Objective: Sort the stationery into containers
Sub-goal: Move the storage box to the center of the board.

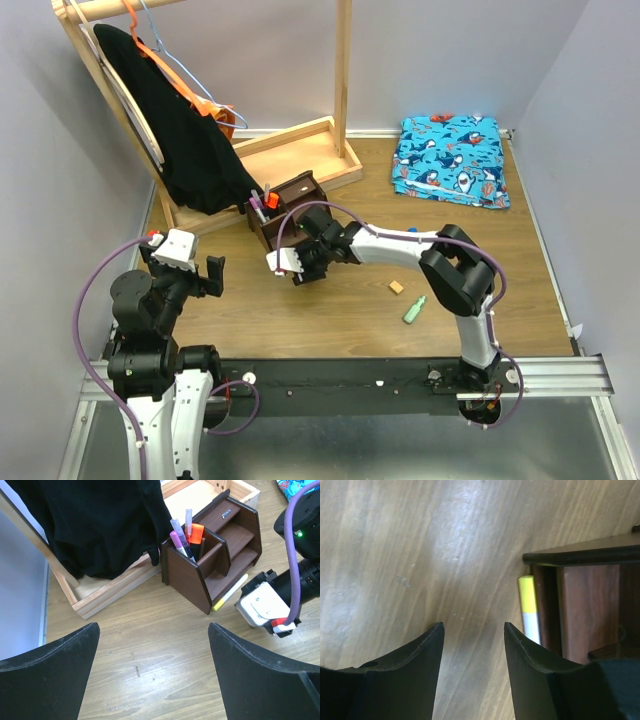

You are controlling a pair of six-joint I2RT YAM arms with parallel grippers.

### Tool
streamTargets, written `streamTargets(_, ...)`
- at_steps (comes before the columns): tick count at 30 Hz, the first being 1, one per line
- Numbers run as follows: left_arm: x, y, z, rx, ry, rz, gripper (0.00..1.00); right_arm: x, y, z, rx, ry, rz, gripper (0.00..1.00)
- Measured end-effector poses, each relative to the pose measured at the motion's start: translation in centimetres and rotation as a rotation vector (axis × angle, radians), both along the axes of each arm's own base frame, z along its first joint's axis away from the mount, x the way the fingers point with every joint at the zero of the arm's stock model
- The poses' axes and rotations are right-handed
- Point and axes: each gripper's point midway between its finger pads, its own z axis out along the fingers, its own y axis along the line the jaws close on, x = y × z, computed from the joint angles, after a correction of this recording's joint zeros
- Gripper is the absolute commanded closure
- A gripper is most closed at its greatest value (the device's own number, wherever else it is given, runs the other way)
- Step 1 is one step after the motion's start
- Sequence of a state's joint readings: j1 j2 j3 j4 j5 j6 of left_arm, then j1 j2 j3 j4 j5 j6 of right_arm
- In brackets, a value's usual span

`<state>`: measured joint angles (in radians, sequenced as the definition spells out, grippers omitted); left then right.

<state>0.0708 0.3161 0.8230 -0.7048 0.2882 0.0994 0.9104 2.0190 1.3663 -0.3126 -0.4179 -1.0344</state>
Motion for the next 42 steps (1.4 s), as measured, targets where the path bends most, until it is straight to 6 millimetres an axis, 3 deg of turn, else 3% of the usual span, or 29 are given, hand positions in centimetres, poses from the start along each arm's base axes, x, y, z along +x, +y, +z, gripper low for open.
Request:
streamTargets(19,0.2,0.0,-0.6,-0.001,0.01,0.0,0.01,3.3,2.8,-0.2,-0.009,0.002,-0.058,0.41)
streamTargets(23,0.2,0.0,-0.6,-0.001,0.01,0.0,0.01,3.9,3.5,-0.5,-0.064,0.033,-0.047,0.49)
streamTargets(27,0.1,0.0,-0.6,-0.001,0.006,0.0,0.01,3.5,3.1,-0.8,-0.115,0.059,-0.016,0.53)
streamTargets(33,-0.1,0.0,-0.3,-0.004,-0.009,0.002,0.01,1.5,1.0,-1.2,-0.164,0.096,0.018,0.59)
streamTargets(37,-0.2,0.0,-0.1,-0.017,-0.018,0.01,0.01,0.7,-0.2,-1.3,-0.184,0.11,0.021,0.58)
streamTargets(42,-0.2,-0.1,0.0,-0.039,-0.021,0.015,0.01,0.8,-0.1,-1.3,-0.18,0.101,0.014,0.57)
